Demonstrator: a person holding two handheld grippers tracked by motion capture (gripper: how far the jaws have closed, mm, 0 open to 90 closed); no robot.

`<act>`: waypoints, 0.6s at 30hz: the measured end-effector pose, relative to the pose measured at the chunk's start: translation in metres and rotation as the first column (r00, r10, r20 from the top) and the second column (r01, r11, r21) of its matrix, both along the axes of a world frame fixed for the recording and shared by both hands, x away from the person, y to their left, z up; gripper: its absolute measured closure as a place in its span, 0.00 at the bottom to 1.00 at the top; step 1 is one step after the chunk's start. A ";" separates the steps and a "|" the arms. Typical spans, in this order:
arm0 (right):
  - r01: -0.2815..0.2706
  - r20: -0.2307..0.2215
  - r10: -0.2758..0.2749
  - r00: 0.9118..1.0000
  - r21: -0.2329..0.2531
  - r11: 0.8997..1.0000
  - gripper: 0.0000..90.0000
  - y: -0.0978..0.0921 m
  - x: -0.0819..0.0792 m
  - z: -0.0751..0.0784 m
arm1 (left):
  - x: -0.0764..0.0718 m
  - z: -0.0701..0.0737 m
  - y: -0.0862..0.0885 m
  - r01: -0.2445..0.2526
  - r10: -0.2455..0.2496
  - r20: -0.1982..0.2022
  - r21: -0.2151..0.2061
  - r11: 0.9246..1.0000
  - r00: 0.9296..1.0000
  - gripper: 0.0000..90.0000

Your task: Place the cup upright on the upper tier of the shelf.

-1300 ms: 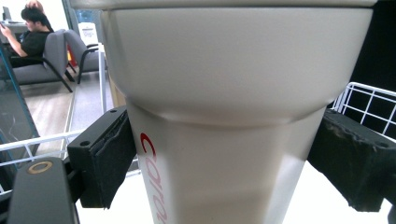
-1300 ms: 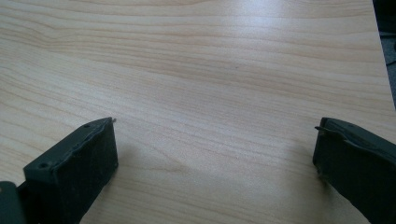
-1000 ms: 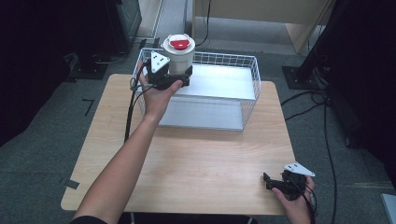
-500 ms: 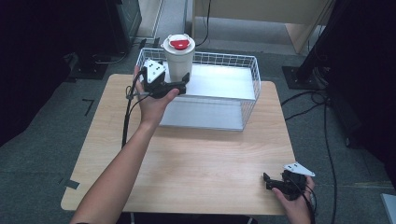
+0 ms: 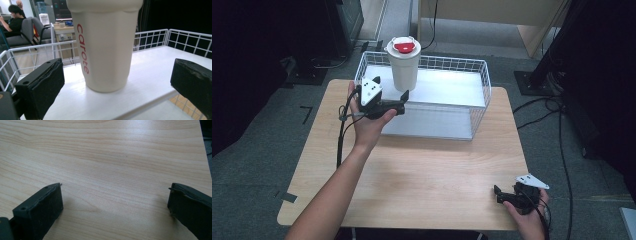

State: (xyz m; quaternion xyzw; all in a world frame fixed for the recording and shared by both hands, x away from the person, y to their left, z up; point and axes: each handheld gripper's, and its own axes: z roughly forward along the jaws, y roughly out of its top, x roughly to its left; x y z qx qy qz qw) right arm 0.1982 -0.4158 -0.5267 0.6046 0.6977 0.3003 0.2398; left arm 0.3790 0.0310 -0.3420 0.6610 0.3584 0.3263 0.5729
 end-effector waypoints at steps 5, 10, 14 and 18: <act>0.000 0.000 0.000 1.000 0.001 1.000 0.00 0.000 0.000 0.000 | -0.017 -0.006 0.008 0.003 -0.003 0.009 -0.018 1.000 1.000 0.00; 0.001 -0.001 -0.001 1.000 0.001 1.000 0.00 0.000 0.000 0.000 | -0.028 -0.010 0.014 0.007 -0.007 0.014 -0.014 1.000 1.000 0.00; 0.001 0.000 -0.001 1.000 0.001 1.000 0.00 0.000 0.000 0.000 | -0.042 -0.020 0.020 -0.007 0.007 0.022 -0.008 1.000 1.000 0.00; 0.001 -0.001 -0.001 1.000 0.001 1.000 0.00 0.000 0.000 0.000 | -0.049 -0.028 0.024 -0.011 0.011 0.011 -0.014 1.000 1.000 0.00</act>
